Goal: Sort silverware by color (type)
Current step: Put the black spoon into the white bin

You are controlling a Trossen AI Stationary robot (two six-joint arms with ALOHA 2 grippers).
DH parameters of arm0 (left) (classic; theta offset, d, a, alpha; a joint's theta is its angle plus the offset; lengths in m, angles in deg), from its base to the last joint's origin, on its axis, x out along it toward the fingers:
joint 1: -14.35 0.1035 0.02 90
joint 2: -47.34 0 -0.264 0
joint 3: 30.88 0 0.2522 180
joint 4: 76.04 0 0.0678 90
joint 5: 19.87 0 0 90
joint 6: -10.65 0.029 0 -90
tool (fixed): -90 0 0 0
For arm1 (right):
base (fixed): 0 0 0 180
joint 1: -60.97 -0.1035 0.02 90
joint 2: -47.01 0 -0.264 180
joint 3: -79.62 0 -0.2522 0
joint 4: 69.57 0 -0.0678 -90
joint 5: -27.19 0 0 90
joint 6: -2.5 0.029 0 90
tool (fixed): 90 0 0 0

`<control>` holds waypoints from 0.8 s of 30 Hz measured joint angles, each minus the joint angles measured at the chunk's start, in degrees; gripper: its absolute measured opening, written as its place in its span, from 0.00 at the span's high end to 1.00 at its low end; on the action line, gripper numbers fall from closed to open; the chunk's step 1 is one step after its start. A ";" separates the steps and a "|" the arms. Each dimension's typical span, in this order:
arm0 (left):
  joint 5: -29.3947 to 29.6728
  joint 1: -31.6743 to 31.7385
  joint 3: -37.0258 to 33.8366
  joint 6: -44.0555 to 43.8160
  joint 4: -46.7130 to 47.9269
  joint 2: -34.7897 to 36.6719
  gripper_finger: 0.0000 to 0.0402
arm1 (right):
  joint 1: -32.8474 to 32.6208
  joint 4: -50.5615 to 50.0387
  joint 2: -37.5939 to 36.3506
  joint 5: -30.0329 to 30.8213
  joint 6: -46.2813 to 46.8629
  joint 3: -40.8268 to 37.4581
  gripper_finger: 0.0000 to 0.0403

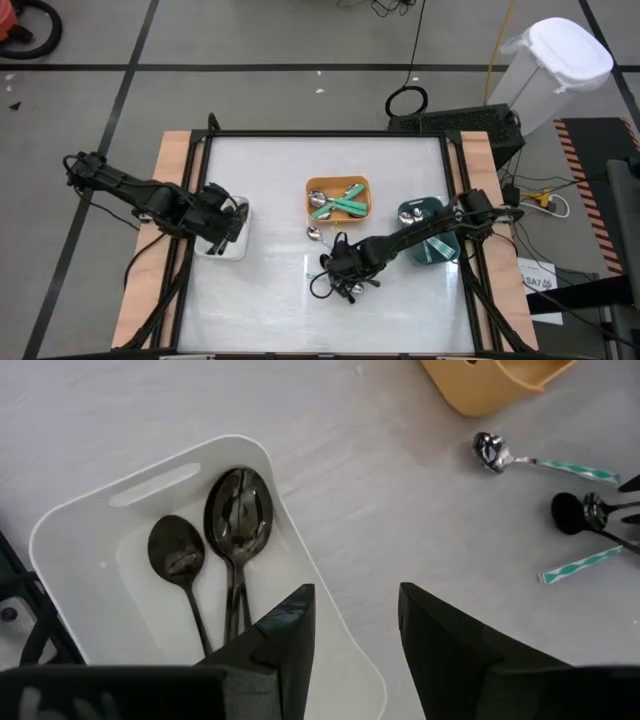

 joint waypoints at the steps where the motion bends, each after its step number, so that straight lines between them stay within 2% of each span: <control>1: 0.01 -0.11 0.00 0.01 0.01 0.02 0.64 | 0.00 0.07 0.13 0.00 -0.03 -0.01 0.61; 4: 0.00 -0.25 0.00 0.24 0.08 0.01 0.64 | 0.00 0.03 0.21 0.10 -0.99 -0.04 0.63; 6: 0.02 -0.24 0.00 0.26 0.27 0.02 0.64 | 0.02 -0.34 0.28 0.74 -1.09 -0.08 0.69; 11: 0.00 -0.24 0.00 0.54 -0.02 0.02 0.64 | -0.01 -1.92 -0.22 1.15 -1.10 -0.15 0.94; 12: 0.00 -0.24 0.00 0.56 -0.33 0.02 0.64 | -0.12 -2.31 -0.74 1.22 -0.89 -0.04 0.97; 18: 0.02 -0.38 0.00 3.04 -4.55 0.02 0.64 | -0.48 -4.92 -4.34 1.34 0.66 0.40 0.97; 21: 0.04 -0.68 0.00 4.86 -8.62 0.02 0.64 | -0.50 -2.01 -7.81 1.97 4.47 0.63 0.99; 24: 0.11 -1.71 0.00 6.83 -15.30 0.02 0.64 | -0.80 2.38 -10.58 5.89 10.40 0.68 0.98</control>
